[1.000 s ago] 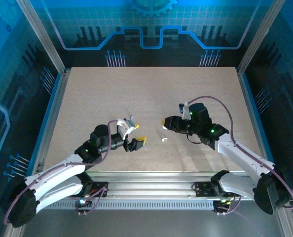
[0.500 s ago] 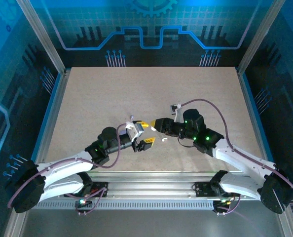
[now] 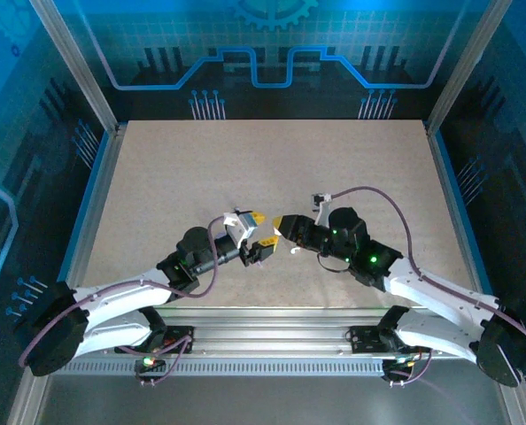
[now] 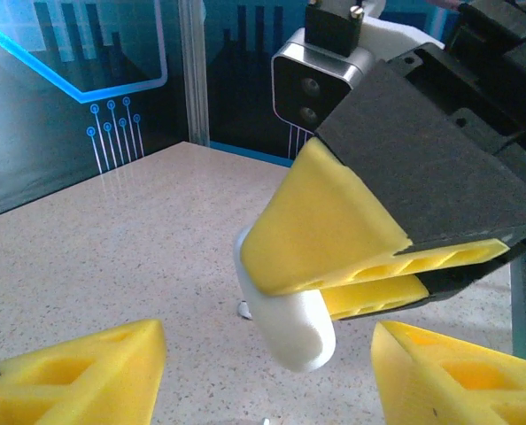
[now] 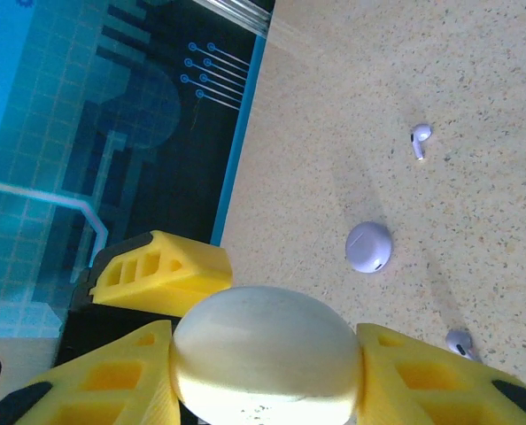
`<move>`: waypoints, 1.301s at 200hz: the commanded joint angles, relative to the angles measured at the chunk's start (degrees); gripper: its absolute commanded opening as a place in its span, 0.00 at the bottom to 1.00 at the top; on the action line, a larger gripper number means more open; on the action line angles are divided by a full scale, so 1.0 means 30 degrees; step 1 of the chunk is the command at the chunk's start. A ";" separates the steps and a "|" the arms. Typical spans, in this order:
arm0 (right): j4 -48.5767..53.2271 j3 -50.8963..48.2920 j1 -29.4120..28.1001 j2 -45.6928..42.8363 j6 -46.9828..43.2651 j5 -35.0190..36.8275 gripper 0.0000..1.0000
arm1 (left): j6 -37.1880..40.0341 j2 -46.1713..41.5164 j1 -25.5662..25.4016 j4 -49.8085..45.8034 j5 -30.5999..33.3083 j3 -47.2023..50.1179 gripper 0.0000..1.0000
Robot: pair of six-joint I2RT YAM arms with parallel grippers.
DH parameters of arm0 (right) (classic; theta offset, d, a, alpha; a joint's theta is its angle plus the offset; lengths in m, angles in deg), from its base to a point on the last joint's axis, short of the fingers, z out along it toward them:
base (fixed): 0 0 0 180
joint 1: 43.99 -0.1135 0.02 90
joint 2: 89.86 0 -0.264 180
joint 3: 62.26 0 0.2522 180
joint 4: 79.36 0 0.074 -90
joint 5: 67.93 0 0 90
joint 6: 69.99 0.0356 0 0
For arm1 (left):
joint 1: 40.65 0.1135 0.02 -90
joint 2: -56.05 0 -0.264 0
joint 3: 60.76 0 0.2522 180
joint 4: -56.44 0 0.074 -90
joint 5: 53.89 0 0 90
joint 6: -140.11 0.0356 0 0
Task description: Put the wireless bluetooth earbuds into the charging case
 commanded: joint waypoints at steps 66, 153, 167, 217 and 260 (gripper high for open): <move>-0.0999 0.0051 -0.0803 -0.0590 0.0399 0.1471 0.41 | -0.1517 0.1653 -0.0247 0.2897 0.0009 -0.0808 0.61; -0.1024 0.0045 -0.1048 -0.0242 0.0438 0.1405 0.42 | -0.1460 0.1580 -0.0344 0.3066 -0.0509 -0.0770 0.44; -0.1026 0.0023 -0.1074 -0.0238 0.0469 0.1396 0.42 | -0.1488 0.1551 -0.0332 0.3061 -0.0597 -0.0770 0.43; -0.1214 0.0022 -0.1226 -0.0022 0.0541 0.1177 0.42 | -0.1575 0.1580 -0.0324 0.2866 -0.0800 -0.1058 0.43; -0.1372 0.0015 -0.1291 0.0034 0.0558 0.1011 0.42 | -0.1682 0.1475 -0.0324 0.2554 -0.0874 -0.1077 0.37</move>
